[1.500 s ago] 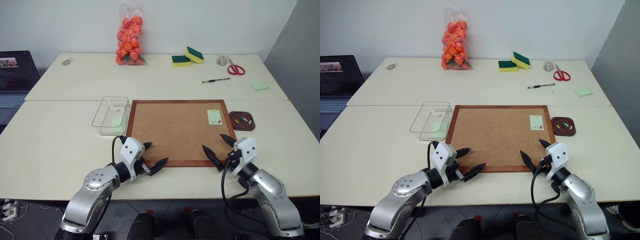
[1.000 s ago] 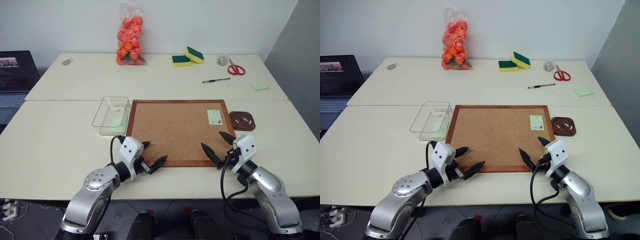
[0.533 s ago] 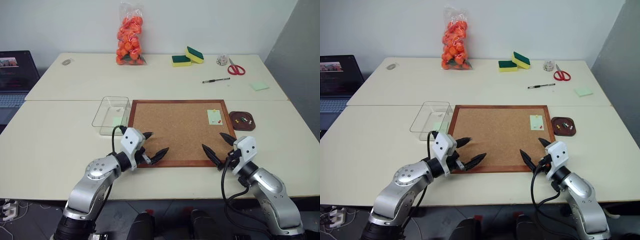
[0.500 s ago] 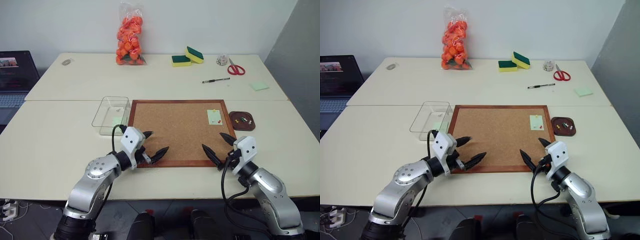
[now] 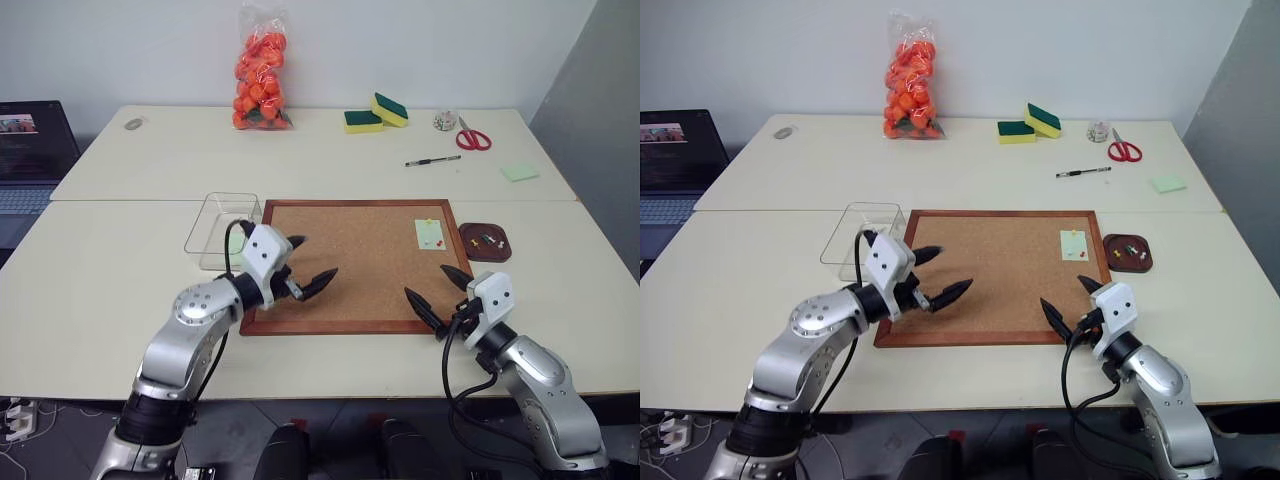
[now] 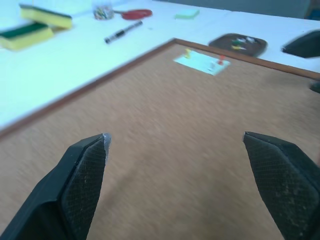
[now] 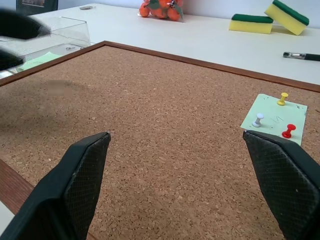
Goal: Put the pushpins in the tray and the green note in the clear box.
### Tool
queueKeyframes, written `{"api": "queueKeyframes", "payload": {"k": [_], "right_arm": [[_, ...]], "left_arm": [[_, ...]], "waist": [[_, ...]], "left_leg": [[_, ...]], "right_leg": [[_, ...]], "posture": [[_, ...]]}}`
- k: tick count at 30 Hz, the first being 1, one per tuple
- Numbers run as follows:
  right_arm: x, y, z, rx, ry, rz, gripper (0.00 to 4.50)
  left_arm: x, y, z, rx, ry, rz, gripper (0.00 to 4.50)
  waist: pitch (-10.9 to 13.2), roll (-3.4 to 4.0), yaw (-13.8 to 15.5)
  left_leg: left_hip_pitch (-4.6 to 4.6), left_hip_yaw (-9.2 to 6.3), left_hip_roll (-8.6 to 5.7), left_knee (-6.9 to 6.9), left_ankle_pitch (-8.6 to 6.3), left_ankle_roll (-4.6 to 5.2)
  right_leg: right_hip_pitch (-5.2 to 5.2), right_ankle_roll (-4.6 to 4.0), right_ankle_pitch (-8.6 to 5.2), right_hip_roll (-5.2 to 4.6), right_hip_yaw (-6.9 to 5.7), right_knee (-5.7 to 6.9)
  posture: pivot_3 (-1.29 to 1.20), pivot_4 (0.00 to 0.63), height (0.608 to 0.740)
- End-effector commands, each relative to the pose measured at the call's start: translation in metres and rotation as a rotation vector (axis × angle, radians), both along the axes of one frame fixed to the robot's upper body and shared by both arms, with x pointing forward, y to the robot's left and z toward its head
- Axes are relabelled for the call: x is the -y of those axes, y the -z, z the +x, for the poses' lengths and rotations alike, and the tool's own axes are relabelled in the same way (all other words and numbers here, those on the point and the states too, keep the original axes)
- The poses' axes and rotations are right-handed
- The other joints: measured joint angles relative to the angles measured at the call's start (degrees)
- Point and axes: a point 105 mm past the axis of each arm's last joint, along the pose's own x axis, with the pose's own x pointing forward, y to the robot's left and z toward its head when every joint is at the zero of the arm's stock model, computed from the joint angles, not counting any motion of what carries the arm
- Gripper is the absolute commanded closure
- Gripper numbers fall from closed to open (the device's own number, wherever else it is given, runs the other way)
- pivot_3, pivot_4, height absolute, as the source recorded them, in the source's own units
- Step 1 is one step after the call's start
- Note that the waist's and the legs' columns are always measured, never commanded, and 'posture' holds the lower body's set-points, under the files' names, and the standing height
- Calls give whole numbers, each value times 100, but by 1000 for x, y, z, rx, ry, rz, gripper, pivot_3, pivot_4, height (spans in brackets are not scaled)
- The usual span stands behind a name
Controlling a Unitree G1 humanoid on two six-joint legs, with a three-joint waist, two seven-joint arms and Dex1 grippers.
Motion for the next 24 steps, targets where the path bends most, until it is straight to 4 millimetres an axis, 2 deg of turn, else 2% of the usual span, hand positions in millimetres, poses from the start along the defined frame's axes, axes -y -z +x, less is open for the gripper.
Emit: {"api": "queueKeyframes", "payload": {"k": [1, 3, 6, 12, 18, 24], "right_arm": [[3, -16, -2, 69, 11, 1, 0], [4, -18, -4, 73, 12, -2, 0], [8, -23, -6, 83, 20, -6, 0], [12, -26, -6, 80, 47, -24, 0], [18, -23, -4, 44, 86, -66, 0], [18, -33, 1, 43, 99, -37, 0]], "left_arm": [[4, -10, 8, 34, 56, 30, 25], [6, -10, 13, 30, 72, 44, 25], [9, -9, 23, 22, 97, 67, 463], [20, -2, 39, -7, 135, 108, 1522], [33, 5, 51, -27, 155, 147, 2787], [44, 9, 59, -38, 167, 152, 3959]], "waist": [[0, 0, -1], [0, 0, -1], [1, -1, -1], [1, -1, 1], [1, -2, -5], [1, -2, -1]], "left_leg": [[0, 0, 0, 0, 0, 0], [1, -1, 1, -2, 0, 0], [0, -1, -1, 0, 0, 0], [-2, -2, -2, 1, 0, 0], [-2, -1, -3, 2, 0, 0], [-4, -2, -3, 2, 0, 0]], "right_leg": [[0, 0, 0, 0, -1, 1], [-1, 0, 0, 2, -1, 1], [0, 0, 0, 2, -2, 1], [-1, 0, 0, 2, -3, 1], [-1, 0, 0, 2, -2, 2], [-1, 0, 0, 3, -2, 2]], "posture": [[0, 150, 740], [0, 150, 740], [0, 150, 740], [0, 150, 740], [0, 150, 740], [0, 150, 740]]}}
